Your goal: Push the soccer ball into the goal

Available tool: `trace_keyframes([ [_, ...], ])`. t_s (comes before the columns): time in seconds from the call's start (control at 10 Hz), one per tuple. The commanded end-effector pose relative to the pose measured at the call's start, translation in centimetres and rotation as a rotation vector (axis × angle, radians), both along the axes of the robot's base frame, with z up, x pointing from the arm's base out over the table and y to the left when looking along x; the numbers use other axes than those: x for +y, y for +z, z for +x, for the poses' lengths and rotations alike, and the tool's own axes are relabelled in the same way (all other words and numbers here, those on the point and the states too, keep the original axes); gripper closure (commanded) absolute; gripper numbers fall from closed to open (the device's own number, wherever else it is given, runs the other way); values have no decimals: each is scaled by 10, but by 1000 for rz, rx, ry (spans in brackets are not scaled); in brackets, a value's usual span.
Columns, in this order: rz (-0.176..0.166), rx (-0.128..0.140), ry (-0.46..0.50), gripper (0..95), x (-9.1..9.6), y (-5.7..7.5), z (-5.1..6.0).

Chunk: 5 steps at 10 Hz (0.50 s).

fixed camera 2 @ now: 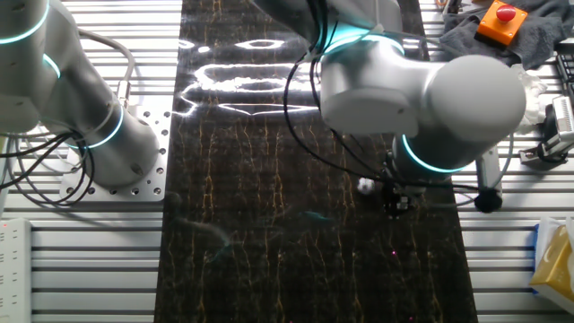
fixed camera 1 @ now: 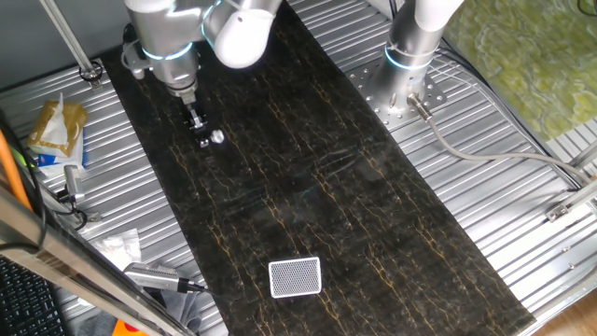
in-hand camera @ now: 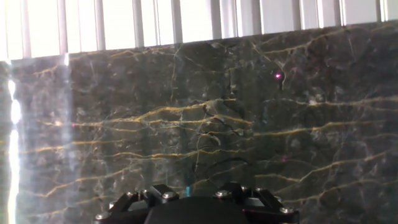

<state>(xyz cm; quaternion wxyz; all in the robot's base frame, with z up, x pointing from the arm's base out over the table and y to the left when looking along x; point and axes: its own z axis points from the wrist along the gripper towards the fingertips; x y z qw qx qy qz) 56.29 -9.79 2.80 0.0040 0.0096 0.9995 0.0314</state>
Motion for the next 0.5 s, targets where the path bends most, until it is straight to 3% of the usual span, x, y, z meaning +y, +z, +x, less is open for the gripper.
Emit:
trace_keyframes([
  [0.1, -15, -20, 32, 380, -1, 3, -1],
  [0.5, -42, -23, 68, 380, -10, 11, -1],
])
